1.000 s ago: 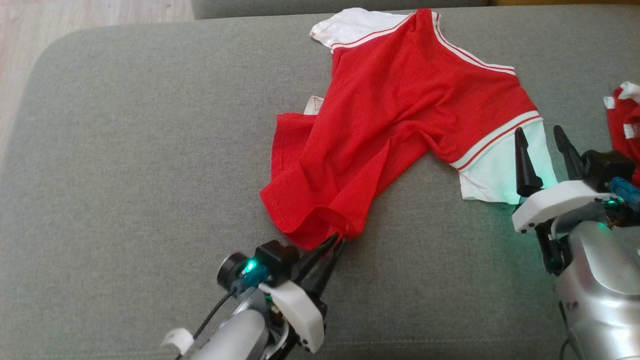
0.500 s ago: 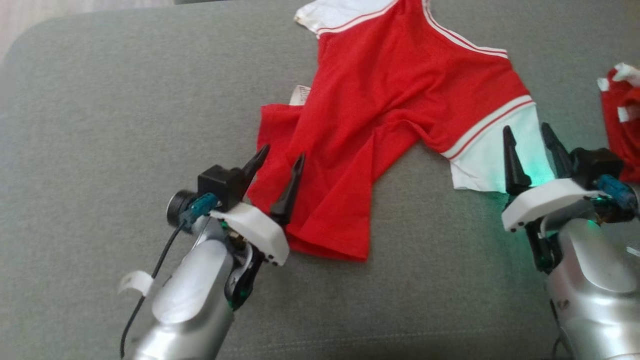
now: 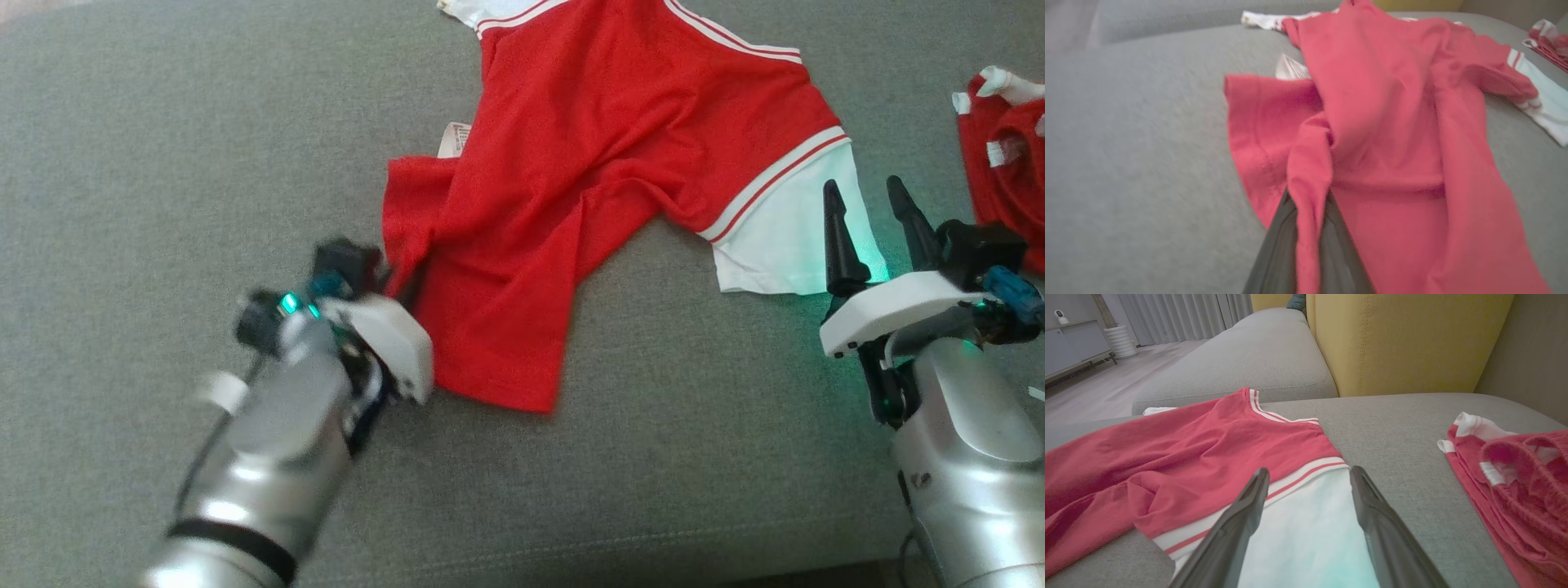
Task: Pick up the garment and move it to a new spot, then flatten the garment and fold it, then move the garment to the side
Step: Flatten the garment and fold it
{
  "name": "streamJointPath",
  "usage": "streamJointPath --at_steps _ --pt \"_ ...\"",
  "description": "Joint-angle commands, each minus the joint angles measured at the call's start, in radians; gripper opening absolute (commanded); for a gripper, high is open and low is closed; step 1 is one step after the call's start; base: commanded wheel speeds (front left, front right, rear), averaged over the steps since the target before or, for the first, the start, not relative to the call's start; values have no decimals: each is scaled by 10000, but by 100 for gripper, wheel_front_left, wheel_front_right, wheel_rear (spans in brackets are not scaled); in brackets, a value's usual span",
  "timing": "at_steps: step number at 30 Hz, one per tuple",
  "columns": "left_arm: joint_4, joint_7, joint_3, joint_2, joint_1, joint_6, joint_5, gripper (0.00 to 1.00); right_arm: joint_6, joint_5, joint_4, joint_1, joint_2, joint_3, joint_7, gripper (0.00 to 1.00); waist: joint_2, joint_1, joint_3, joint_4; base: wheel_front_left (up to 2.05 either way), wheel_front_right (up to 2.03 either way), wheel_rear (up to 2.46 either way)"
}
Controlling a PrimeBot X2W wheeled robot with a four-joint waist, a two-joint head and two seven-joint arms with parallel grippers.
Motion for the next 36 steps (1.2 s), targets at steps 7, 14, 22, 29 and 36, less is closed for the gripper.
streamJointPath --at_steps 7,14,22,29,36 --pt "40 -103 552 1886 -2012 -72 365 0 65 102 -424 -29 265 199 -111 100 0 0 -107 15 0 0 0" --pt "772 166 461 2690 -2428 -311 351 100 65 204 -480 -40 533 405 -111 100 0 0 -194 -160 0 0 0" --pt "-1182 -131 1761 2193 -728 2032 157 100 65 213 -948 621 849 347 -111 100 0 0 -903 87 0 0 0" --pt "-4026 -135 2333 1548 2172 2978 1018 100 65 -48 -1490 1562 1119 330 -111 100 0 0 -1561 512 0 0 0" --pt "-5542 -136 2890 766 4586 3033 1531 100 65 -229 -1607 2475 1211 210 -111 100 0 0 -2133 783 0 0 0"
